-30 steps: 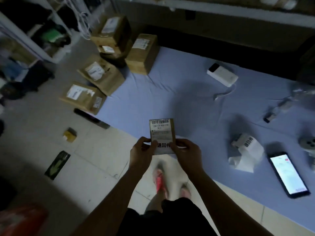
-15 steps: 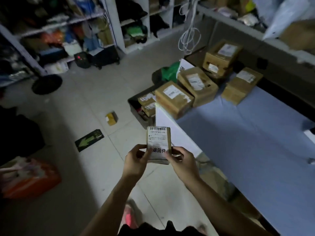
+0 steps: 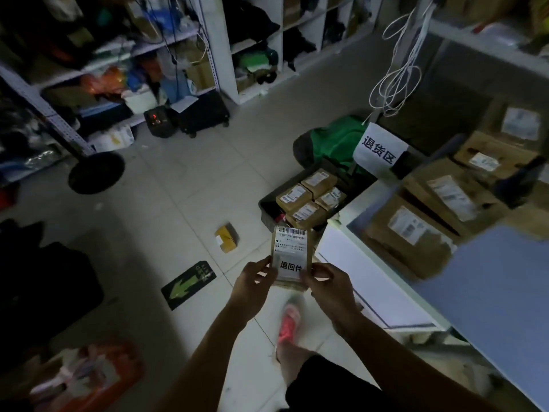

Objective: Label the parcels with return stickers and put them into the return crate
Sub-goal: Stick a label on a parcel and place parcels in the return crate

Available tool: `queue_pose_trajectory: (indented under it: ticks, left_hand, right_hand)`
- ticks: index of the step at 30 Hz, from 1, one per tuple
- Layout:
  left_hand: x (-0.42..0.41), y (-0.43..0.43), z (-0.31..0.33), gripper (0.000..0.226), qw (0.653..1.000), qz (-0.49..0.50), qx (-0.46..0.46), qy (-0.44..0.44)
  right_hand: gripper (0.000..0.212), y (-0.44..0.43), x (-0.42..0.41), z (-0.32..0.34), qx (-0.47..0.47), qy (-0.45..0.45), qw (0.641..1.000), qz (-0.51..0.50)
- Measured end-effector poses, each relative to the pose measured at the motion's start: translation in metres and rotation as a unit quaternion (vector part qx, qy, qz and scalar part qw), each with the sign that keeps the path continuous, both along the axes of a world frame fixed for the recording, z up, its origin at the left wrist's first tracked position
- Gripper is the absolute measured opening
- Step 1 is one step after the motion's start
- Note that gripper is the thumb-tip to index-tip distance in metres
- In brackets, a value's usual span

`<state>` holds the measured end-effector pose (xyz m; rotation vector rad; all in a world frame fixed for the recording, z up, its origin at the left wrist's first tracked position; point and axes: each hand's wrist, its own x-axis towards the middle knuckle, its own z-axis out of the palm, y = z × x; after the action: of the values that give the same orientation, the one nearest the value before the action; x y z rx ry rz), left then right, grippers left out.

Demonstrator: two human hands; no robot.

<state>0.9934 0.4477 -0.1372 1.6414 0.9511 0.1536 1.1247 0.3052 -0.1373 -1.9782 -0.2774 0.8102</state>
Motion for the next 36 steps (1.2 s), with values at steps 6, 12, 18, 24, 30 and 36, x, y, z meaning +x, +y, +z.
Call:
queue_pose_trajectory:
  ticks: [6, 12, 18, 24, 30, 36]
  left_hand:
    - [0.083, 0.116, -0.032, 0.031, 0.998, -0.045, -0.009, 0.043]
    - [0.183, 0.215, -0.066, 0.021, 0.991, -0.11, -0.003, 0.07]
    - [0.291, 0.293, -0.136, 0.017, 0.968, -0.236, 0.001, 0.083]
    - [0.387, 0.334, -0.233, 0.023, 0.922, -0.376, -0.036, 0.09]
    - [0.479, 0.327, -0.345, 0.041, 0.899, -0.419, -0.041, 0.12]
    - [0.58, 0.295, -0.486, 0.042, 0.89, -0.433, -0.037, 0.134]
  right_hand:
    - [0.045, 0.113, 0.064, -0.05, -0.029, 0.026, 0.996, -0.078]
    - [0.036, 0.195, 0.144, -0.062, -0.06, 0.056, 0.983, -0.161]
    - [0.036, 0.255, 0.219, -0.115, -0.105, 0.086, 0.961, -0.242]
    - [0.03, 0.297, 0.279, -0.194, -0.107, 0.133, 0.921, -0.351]
    - [0.027, 0.305, 0.355, -0.303, -0.168, 0.127, 0.874, -0.438]
    - [0.032, 0.298, 0.441, -0.445, -0.195, 0.098, 0.837, -0.501]
